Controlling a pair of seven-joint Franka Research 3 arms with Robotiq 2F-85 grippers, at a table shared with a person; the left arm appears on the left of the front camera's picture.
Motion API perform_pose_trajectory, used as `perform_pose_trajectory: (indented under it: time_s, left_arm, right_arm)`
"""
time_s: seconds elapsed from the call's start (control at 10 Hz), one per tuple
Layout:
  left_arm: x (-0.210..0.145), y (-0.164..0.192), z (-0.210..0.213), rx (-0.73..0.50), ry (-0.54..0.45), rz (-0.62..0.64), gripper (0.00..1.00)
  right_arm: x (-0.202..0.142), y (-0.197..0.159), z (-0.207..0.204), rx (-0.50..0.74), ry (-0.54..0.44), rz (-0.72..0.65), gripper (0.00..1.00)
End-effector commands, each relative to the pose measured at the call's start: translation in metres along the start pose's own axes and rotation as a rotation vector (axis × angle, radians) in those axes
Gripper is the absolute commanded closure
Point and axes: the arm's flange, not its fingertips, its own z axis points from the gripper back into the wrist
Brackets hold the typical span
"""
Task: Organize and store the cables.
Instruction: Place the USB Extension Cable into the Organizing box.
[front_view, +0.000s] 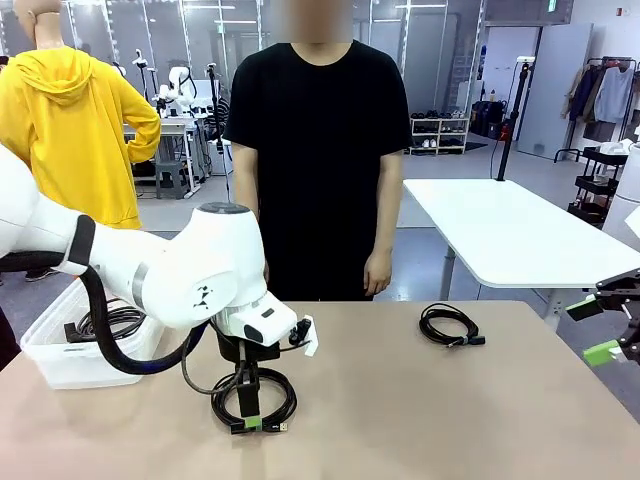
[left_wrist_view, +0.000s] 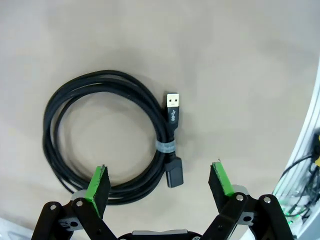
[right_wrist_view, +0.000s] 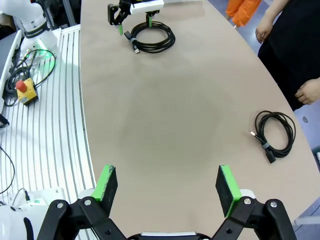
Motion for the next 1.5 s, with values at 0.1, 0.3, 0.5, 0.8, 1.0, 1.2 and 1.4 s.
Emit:
perform_pose_trajectory:
  time_s: [0.1,0.3,0.5,0.8,1.0,1.2,1.4]
  left_arm:
    - [0.003,0.000,-0.008,0.024,0.013,-0.016,0.00]
    - [0.002,-0.002,-0.008,-0.011,0.010,-0.010,0.00]
    - [0.002,-0.002,-0.008,-0.011,0.010,-0.010,0.00]
    - [0.012,0.000,-0.023,0.022,0.026,-0.020,0.00]
    - [0.021,0.000,-0.041,0.055,0.069,0.017,0.00]
    - [0.024,-0.002,-0.046,0.056,0.080,0.018,0.00]
    - [0.023,-0.002,-0.047,0.049,0.078,0.030,0.06]
  right_arm:
    - [0.001,-0.001,0.000,0.006,-0.012,-0.002,0.00]
    - [0.001,-0.001,0.000,0.006,-0.012,-0.002,0.00]
    - [0.001,-0.001,0.000,0.006,-0.012,-0.002,0.00]
    - [0.001,-0.001,0.000,0.006,-0.012,-0.002,0.00]
    - [0.001,-0.001,0.000,0.006,-0.012,-0.002,0.00]
    - [0.001,-0.001,0.000,0.006,-0.012,-0.002,0.00]
    - [0.001,-0.001,0.000,0.006,-0.012,-0.002,0.00]
